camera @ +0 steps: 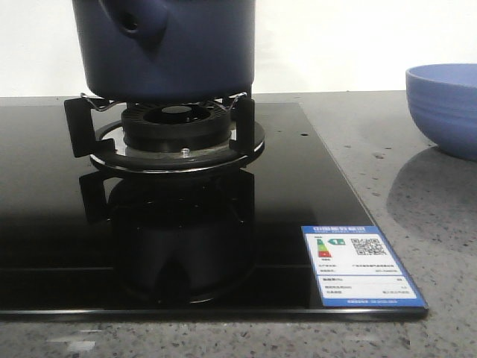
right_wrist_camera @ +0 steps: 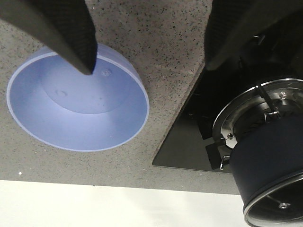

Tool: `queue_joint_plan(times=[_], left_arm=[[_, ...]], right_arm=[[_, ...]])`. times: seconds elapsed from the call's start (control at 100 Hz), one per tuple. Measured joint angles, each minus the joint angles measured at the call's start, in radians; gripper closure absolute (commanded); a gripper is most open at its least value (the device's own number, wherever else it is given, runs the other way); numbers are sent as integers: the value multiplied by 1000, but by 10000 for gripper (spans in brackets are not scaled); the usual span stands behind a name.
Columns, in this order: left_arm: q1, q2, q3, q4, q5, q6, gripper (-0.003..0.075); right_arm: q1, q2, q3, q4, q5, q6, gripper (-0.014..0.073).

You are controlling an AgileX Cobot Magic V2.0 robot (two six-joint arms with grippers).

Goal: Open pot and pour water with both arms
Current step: 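Grasp the blue lid knob and lift the glass lid with the left gripper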

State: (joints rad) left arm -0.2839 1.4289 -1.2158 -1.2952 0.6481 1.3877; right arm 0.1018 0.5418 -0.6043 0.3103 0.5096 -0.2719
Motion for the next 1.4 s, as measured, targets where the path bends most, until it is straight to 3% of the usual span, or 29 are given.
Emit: queue_joint_plan(times=[0.66, 1.07, 1.3, 1.4], left_arm=[[0, 43, -11, -28, 68, 48, 167], [0, 43, -11, -20, 51, 54, 304], [0, 43, -11, -18, 43, 56, 302], [0, 43, -11, -16, 43, 56, 252]], right_arm=[[0, 0, 0, -1, 8, 0, 153], [0, 0, 0, -1, 8, 0, 153], [0, 0, 0, -1, 8, 0, 153], [0, 0, 0, -1, 8, 0, 153]])
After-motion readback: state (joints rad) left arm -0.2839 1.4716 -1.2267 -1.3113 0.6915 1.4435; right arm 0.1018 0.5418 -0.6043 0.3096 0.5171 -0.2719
